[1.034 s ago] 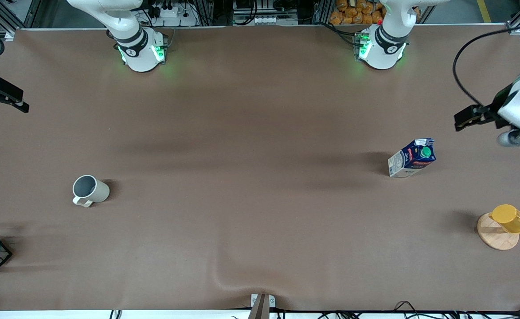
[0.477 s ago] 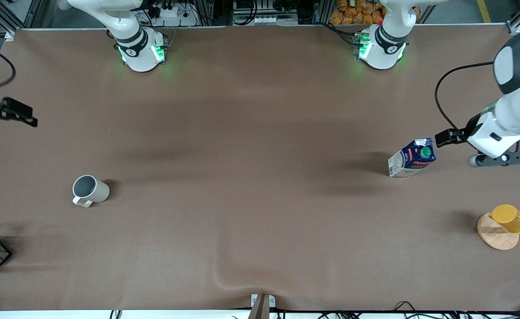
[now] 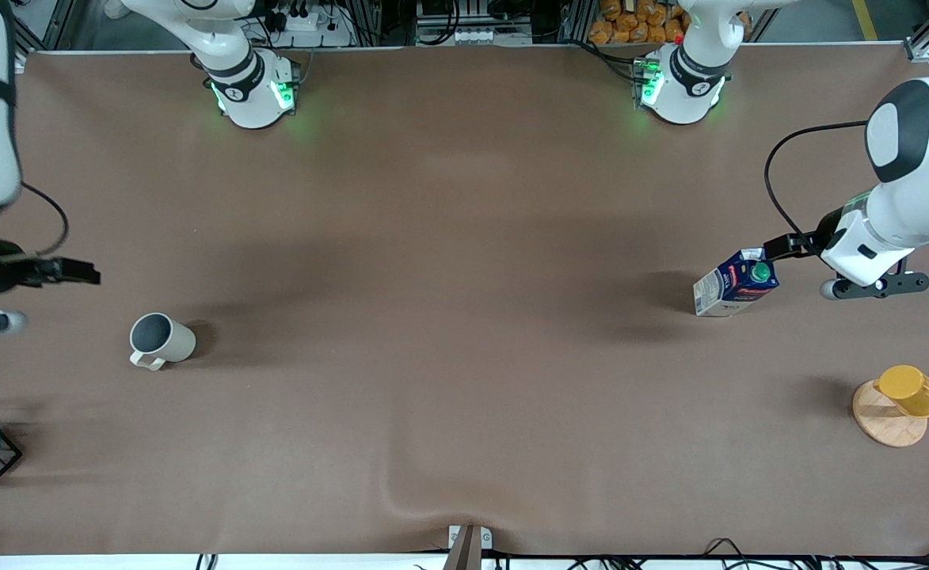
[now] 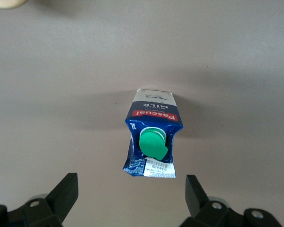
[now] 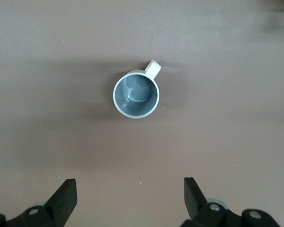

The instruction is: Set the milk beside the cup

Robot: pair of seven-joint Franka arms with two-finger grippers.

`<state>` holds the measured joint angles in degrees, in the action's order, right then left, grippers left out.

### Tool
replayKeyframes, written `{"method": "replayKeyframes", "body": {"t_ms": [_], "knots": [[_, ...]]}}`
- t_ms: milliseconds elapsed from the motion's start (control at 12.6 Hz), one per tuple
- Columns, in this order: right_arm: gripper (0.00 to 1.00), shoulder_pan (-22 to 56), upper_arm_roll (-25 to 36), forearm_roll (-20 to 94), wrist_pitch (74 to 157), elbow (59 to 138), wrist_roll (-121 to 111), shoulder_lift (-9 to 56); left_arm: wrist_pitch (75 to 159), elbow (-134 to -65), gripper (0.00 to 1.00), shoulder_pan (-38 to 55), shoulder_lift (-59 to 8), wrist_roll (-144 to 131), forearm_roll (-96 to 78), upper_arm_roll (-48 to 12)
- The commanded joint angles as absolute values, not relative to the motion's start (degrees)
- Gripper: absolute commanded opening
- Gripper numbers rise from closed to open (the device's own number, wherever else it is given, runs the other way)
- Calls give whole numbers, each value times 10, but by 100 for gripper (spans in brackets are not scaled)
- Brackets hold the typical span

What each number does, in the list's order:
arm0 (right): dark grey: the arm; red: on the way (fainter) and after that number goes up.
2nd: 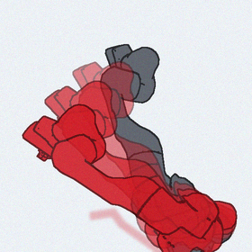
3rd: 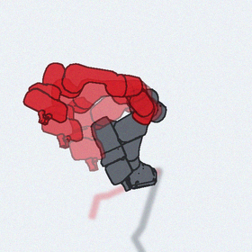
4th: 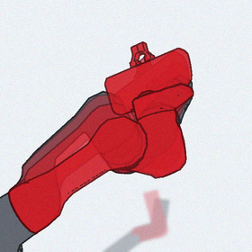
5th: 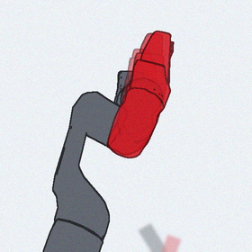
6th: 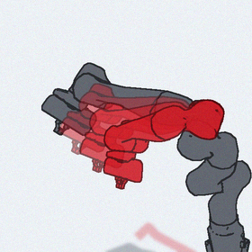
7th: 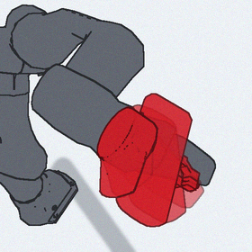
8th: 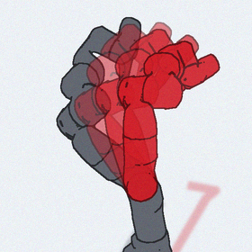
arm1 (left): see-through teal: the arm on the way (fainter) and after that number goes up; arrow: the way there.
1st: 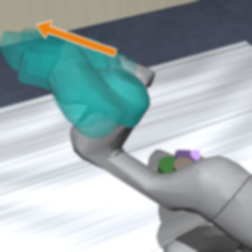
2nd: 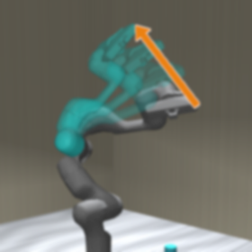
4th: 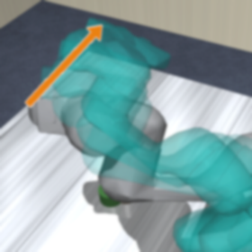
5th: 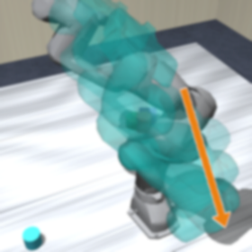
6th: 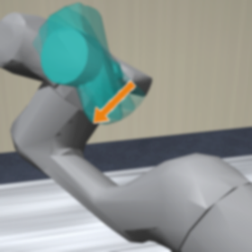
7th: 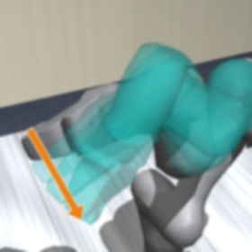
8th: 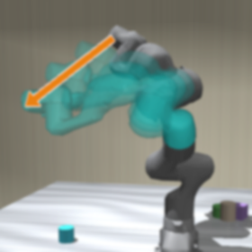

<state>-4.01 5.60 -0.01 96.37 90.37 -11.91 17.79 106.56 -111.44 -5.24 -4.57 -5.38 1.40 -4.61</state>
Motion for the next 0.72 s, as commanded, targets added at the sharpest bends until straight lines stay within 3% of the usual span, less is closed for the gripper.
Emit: {"method": "replayKeyframes", "body": {"t_ms": [0, 239, 477, 636], "knots": [[100, -47, 50, 1, 1033, 952, -120, 187, 1106, -1159, 100, -57, -37, -42, -6, -47], [100, -47, 50, 1, 1131, 1017, -120, 197, 1114, -1162, 100, -55, -47, -42, -6, -47], [99, -74, 49, 17, 1203, 1021, -175, 242, 1114, -1163, 100, -55, -51, -44, -6, -47], [85, -92, 49, 69, 1234, 1014, -214, 280, 1128, -1161, 100, -54, -61, -47, -7, -49]]}}
